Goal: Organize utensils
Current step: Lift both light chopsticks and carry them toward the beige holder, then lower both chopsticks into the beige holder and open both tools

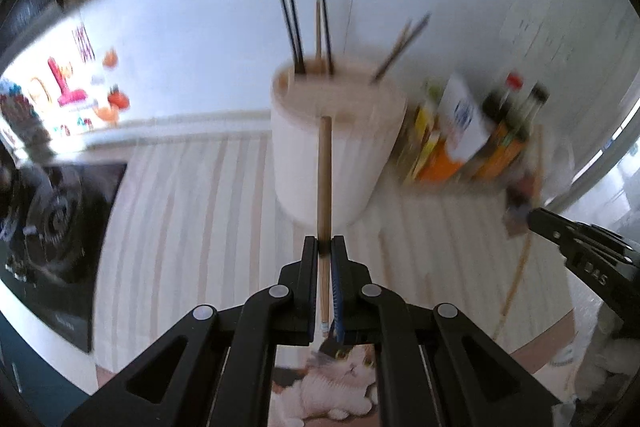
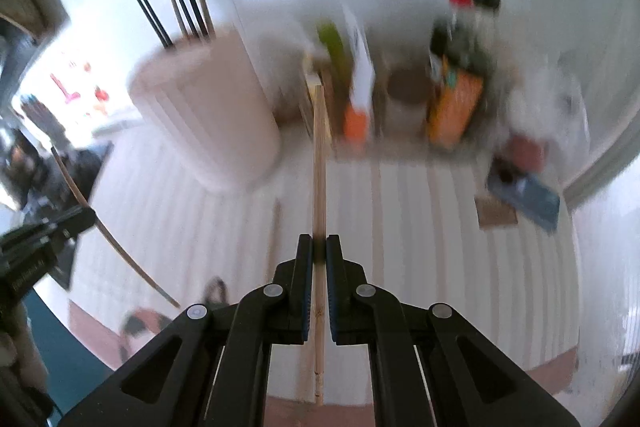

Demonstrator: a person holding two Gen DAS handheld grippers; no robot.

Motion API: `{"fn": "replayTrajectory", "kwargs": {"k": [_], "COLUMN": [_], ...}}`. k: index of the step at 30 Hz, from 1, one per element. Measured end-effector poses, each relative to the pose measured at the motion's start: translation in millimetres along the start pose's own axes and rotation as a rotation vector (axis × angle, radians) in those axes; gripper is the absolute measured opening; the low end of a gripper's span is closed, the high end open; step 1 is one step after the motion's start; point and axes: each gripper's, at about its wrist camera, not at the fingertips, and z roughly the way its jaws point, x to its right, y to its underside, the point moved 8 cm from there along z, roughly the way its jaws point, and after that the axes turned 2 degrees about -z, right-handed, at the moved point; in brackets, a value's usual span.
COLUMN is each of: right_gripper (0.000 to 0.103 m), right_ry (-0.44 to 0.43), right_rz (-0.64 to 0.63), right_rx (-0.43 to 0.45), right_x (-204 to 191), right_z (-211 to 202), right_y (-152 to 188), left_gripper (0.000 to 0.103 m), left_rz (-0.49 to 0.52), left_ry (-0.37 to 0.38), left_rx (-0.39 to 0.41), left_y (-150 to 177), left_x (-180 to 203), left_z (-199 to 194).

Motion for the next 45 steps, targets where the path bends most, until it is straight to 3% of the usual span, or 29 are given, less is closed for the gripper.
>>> {"fn": "replayTrajectory", "kwargs": {"k": [7,14,19,25,33,39,41,42,43,44,45], "right_gripper": [0.007,0.007,0.007,0.007,0.007,0.007,0.009,0.012,0.022,0.032,0.034], "right_ry": [-0.091,-0.210,-0.207,-0.154,-0.109,-0.110,-0.115,-0.123,-0.120,-0.117,-0.116], "right_rz": [0.004,0.061,0.087,0.101,0.060,0.033,0.036,0.038,0.040,0.045,0.048], "right_rx": [0.164,0.308,0.389,0.464,0.500,0.425,0.379,0.372,0.370,0.372,0.377], "right_x": [-30.2,-62.9,-80.1,-86.0,-98.2,-101.9,-100.7,-99.5,-98.7,-96.9,-94.9], "right_z": [-44.2,-66.4,-56.3,-30.7,14.4,43.9,46.4,44.5,41.5,35.4,28.2], "right_y": [-79.7,-164.6,-216.6,-265.1,-290.7,-281.4,-277.8,-276.6,-274.9,-272.4,-269.4], "left_gripper": [0.004,0.004,0.004,0.004,0.004,0.008,0.013,0.015,0.019,0.029,0.037], "left_rz": [-0.025,-0.088,-0.107,-0.141,-0.158,-0.161,-0.154,-0.150,-0.150,-0.148,-0.145], "left_ry": [0.062,0.088,0.059,0.035,0.034,0.045,0.011,-0.010,-0.014,-0.021,-0.034], "left_rx": [0.137,0.245,0.262,0.219,0.138,0.125,0.137,0.143,0.150,0.160,0.169], "left_y": [-67.5,-139.2,-182.9,-214.9,-216.6,-208.5,-209.9,-207.7,-206.6,-203.9,-199.8], "left_x": [0.7,-6.6,-15.3,-29.1,-36.0,-36.9,-38.4,-40.8,-40.5,-41.3,-42.7], "left_z": [-60.2,-88.3,-70.3,-23.5,25.4,23.6,16.1,8.8,3.7,-2.7,-9.4]}}
